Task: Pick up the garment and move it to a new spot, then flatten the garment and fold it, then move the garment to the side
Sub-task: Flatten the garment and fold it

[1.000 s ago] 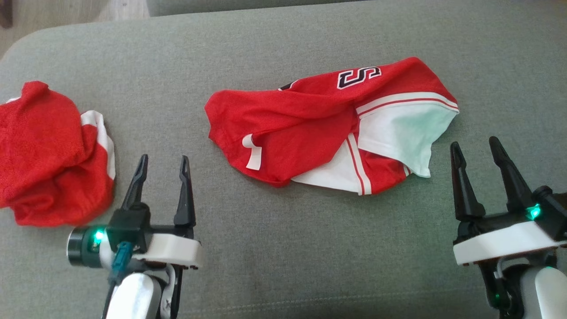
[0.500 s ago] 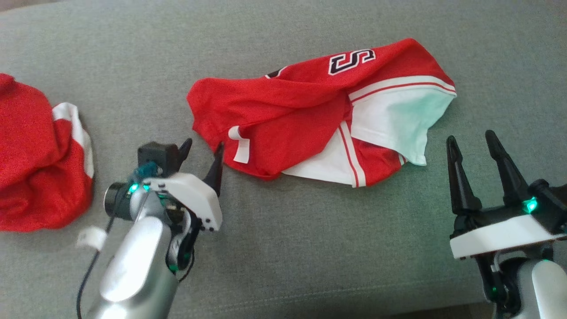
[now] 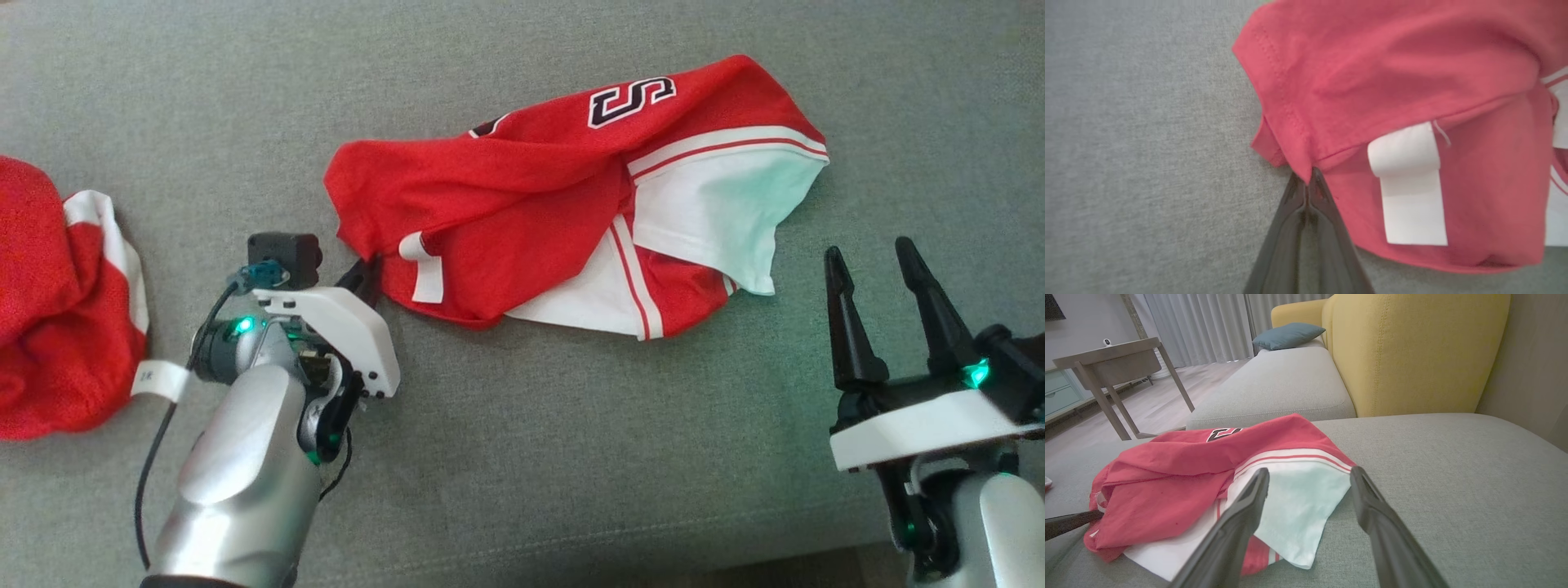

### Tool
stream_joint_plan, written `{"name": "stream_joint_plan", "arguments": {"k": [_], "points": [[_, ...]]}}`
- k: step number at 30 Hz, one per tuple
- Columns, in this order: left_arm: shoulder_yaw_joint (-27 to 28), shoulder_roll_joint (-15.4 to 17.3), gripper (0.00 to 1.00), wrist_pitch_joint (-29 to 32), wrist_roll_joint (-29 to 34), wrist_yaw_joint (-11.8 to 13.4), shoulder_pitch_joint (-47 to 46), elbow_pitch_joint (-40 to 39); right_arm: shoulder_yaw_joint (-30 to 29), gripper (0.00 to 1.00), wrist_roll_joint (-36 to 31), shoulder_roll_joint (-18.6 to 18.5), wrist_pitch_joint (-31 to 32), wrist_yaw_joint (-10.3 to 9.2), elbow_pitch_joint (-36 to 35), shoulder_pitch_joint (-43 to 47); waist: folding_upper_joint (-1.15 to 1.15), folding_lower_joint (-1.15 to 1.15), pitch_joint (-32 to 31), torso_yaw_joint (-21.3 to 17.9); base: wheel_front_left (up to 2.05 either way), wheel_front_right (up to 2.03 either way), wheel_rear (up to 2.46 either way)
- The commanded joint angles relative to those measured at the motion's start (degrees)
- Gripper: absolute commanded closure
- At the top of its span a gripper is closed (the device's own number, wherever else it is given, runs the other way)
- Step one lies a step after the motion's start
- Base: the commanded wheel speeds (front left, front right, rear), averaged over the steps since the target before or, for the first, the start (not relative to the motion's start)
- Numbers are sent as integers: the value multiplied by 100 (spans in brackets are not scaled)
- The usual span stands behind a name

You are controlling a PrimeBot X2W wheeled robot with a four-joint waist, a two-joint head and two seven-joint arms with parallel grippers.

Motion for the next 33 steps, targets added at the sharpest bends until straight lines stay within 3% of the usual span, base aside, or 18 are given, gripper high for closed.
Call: {"name": "stream_joint_plan", "arguments": {"k": [1,14,25,27,28,33], "points": [[157,72,100,-60,3,-12,-166,-111,89,0,21,-38,-26,43,-164,-146,0,0,-15,8,0,0,0],[-10,111,100,-337,142,135,-120,-391,-50,0,389,-494,700,43,1019,-562,0,0,133,260,0,0,0],[-134,113,100,-520,197,189,-140,-701,656,0,559,-728,1409,43,2004,-979,0,0,390,446,0,0,0],[-137,133,100,-574,206,206,-129,-765,696,55,578,-746,1526,43,2090,-995,0,0,407,455,0,0,0],[-137,146,100,-600,209,213,-122,-797,700,98,596,-749,1555,43,2104,-1003,0,0,413,454,0,0,0],[-124,256,100,-822,267,278,-48,-1038,586,100,667,-816,1565,43,2074,-1001,0,0,381,428,0,0,0]]}}
